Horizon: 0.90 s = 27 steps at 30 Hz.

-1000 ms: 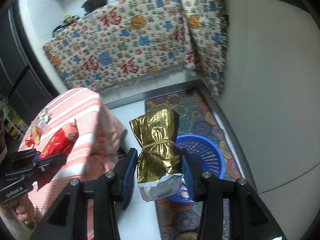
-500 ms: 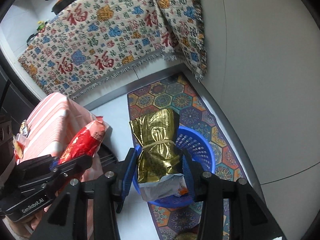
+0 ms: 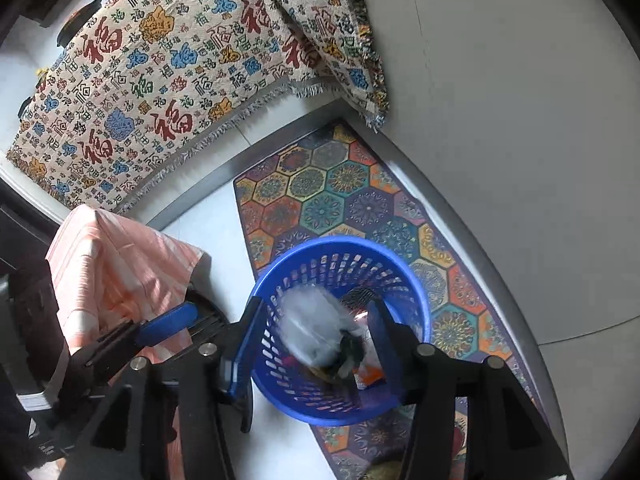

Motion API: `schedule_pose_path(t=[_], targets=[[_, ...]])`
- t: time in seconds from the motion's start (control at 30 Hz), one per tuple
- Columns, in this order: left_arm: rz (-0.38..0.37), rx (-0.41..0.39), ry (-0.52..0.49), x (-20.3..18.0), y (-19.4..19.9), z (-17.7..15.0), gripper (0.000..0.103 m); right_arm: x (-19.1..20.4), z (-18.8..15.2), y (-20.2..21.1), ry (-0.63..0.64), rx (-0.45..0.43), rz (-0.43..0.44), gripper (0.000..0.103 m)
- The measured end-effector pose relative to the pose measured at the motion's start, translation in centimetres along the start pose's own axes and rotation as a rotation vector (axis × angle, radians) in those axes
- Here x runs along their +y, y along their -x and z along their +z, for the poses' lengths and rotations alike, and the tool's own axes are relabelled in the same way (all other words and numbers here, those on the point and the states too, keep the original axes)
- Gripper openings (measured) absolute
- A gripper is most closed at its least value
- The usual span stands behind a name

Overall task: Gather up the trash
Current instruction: 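Carry the red wrapper and gold foil wrapper over the blue wastebasket and release both, then move both open tools back over the table toward the remaining trash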

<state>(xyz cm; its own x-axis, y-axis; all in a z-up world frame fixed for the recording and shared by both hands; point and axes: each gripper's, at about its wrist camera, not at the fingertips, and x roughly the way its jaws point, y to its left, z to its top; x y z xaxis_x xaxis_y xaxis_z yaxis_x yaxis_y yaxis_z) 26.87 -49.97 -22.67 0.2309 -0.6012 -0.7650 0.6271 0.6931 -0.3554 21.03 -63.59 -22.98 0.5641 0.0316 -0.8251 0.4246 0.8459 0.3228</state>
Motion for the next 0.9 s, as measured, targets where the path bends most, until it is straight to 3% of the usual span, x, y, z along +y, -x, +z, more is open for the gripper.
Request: schedule_pose_path(t=[0.13, 0.3, 0.5, 0.67, 0.9], targets=[[0.019, -0.052, 0.003, -0.1, 3.2, 0.3, 0.070, 0.6, 0.3, 1.6, 0.034, -0.069, -0.021, 0.054], [0.046, -0.122, -0.011, 0.0, 10.3, -0.3, 0.078, 3.8, 0.3, 4.7, 0.138, -0.203, -0.058, 0.054], [0.160, -0.195, -0.009, 4.1, 19.9, -5.0, 0.087, 11.6, -2.1, 8.1, 0.319, -0.353, -0.047, 0.054], [0.345, -0.180, 0.077, 11.5, 25.7, -11.0, 0.087, 20.0, -5.9, 8.4, 0.438, -0.352, 0.054, 0.054], [0.583, -0.149, 0.187, 21.5, 31.0, -17.5, 0.087, 34.2, -13.3, 4.5, 0.644, -0.163, 0.243, 0.054]])
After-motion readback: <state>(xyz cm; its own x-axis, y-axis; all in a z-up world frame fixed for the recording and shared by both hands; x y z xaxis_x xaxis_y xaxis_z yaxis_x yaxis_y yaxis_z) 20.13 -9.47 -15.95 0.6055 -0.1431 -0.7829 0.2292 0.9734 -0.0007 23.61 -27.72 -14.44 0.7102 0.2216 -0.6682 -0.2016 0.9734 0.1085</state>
